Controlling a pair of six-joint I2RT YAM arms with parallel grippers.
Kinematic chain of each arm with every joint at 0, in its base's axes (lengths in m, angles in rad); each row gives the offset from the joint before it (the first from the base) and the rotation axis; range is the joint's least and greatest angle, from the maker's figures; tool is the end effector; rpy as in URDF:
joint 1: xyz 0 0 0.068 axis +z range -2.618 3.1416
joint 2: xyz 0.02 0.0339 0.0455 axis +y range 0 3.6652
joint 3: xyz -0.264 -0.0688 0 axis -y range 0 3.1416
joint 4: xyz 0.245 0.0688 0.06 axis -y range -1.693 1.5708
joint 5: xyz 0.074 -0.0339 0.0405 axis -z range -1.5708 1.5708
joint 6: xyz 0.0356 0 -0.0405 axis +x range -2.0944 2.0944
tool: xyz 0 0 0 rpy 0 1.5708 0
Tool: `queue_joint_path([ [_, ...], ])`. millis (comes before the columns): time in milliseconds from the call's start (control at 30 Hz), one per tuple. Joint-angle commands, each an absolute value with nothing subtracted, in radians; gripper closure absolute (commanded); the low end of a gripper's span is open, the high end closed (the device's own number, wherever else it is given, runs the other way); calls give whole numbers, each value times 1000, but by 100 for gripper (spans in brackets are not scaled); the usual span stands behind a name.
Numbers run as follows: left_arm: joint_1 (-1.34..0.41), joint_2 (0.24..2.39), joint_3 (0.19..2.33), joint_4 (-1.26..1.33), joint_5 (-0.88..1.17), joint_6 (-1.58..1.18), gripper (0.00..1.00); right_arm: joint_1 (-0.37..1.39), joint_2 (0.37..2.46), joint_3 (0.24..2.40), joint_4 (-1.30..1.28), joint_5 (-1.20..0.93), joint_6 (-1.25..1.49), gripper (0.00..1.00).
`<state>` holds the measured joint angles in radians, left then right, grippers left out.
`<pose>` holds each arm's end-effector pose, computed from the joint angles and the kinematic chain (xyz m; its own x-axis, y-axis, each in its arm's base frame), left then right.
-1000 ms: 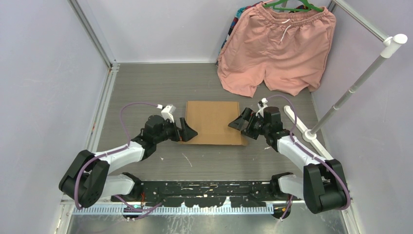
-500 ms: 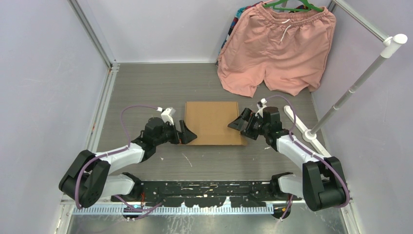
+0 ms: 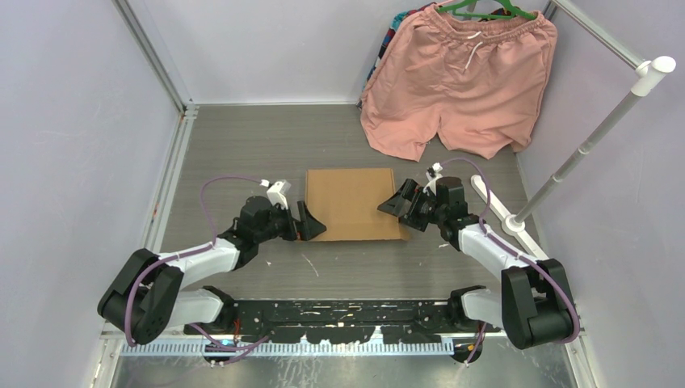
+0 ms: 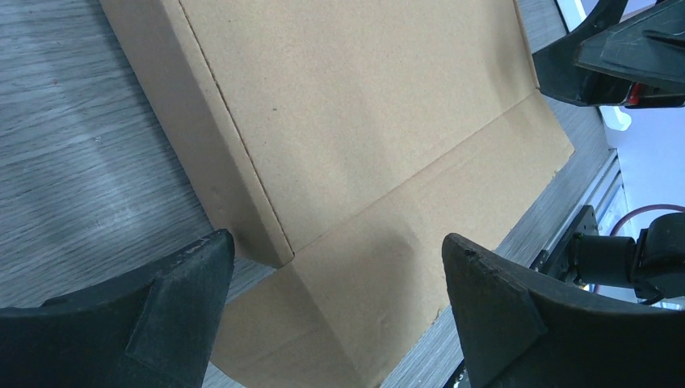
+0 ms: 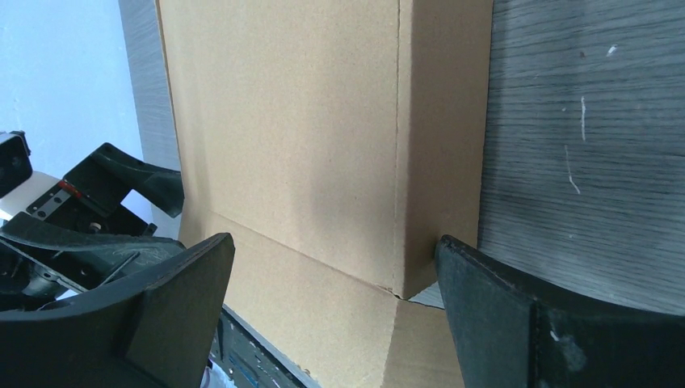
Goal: Fold the paper box
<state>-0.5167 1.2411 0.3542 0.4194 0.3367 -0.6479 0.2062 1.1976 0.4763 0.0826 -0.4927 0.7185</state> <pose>0.1958 -0.1248 0.1628 -0.7486 -0.2298 -0.6219 0.3398 0.6725 -0.6575 0.2236 0.0640 0.1798 -0.8027 0.4246 -0.4188 -0.0315 0.6710 0.7408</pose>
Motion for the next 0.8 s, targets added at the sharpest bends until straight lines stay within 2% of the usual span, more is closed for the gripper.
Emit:
queue_joint_path([
  [0,-515,1231,350,477,358,-649,0,205,1194,479,133,-517,732,0],
  [767,-516,1179,353,471,409,-661,0,206,1168,485,152,-595,752,0],
])
